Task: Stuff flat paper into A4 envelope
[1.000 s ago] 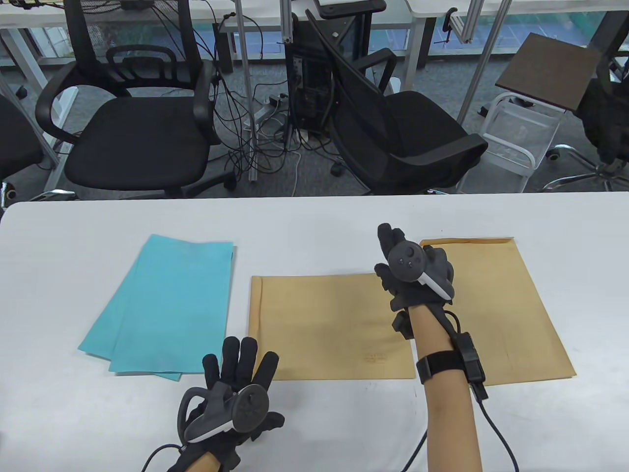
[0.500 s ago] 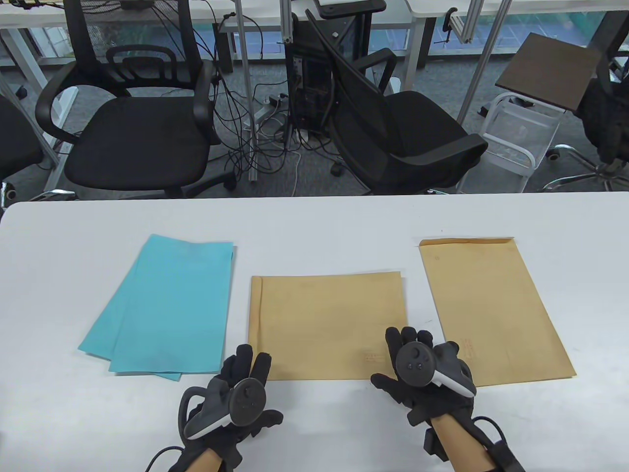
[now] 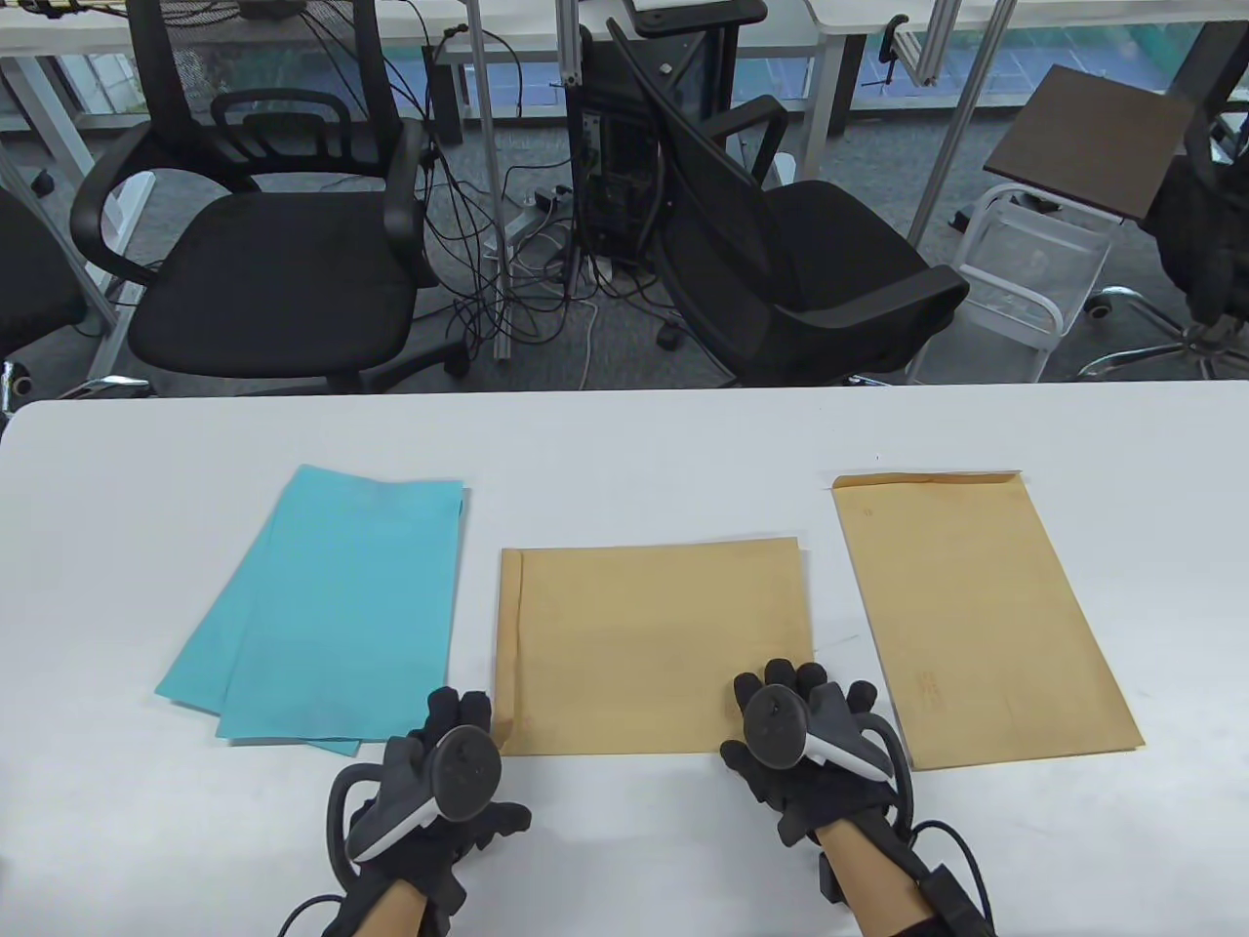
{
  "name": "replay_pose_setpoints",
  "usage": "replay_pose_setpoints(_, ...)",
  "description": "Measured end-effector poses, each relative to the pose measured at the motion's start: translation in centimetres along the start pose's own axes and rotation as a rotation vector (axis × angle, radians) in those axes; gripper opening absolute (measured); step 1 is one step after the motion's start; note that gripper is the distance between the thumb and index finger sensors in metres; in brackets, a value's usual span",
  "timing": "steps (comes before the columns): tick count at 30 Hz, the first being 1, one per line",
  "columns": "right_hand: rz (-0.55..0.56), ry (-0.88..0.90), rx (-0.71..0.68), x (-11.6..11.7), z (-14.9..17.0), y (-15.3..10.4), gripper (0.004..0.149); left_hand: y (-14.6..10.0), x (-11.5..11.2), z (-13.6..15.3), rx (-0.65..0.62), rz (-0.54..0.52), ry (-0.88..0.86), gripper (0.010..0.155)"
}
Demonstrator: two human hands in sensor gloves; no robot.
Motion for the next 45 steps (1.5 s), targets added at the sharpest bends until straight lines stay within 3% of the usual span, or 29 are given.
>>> replay_pose_setpoints(3,0.017,0.012,0.003,0.1,0.2,0.1,0.075,0.3,1.6,2.4,0.123,-0.001,-0.059,0.115)
replay_pose_setpoints(8,0.016,-0.007,0.006,0.2,0.2,0.0,0.075,0.9,4.2,8.7,0.408,-0.095,-0.099,0.117)
replay_pose_setpoints(12,0.000,0.001,0.009,0.2,0.2,0.1,0.075,1.1,3.9,14.2,0.615,-0.130,-0.087,0.118)
replay_pose_setpoints(18,-0.016,0.004,0.007,0.2,0.2,0.1,0.075,1.6,3.1,18.0,0.781,-0.189,-0.167,0.115)
replay_pose_setpoints(25,-0.029,0.011,0.007,0.2,0.2,0.1,0.076,3.4,1.6,19.8,0.914,-0.121,-0.204,0.115)
replay_pose_setpoints(31,-0.034,0.016,0.002,0.2,0.2,0.1,0.076,4.6,1.2,19.2,0.918,-0.099,-0.057,0.112)
replay_pose_setpoints(33,-0.036,0.015,0.002,0.2,0.2,0.1,0.076,4.7,1.2,18.8,0.894,-0.131,0.018,0.106)
replay_pose_setpoints(37,-0.039,0.017,0.002,0.2,0.2,0.1,0.076,4.2,1.3,18.9,0.894,-0.168,-0.025,0.095)
replay_pose_setpoints(45,-0.044,0.023,0.000,0.2,0.3,0.2,0.076,1.8,1.4,19.1,0.931,-0.209,-0.332,0.051)
Point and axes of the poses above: the tracker on the back of each hand, its own z axis roughly to the little-finger side, its own y axis roughly from the wrist to the fingertips, x = y × z, the point moved 2 cm from there along y, roughly from the wrist to the fingertips, and after that the axes turned 7 degrees about x, right-handed, at the moved point
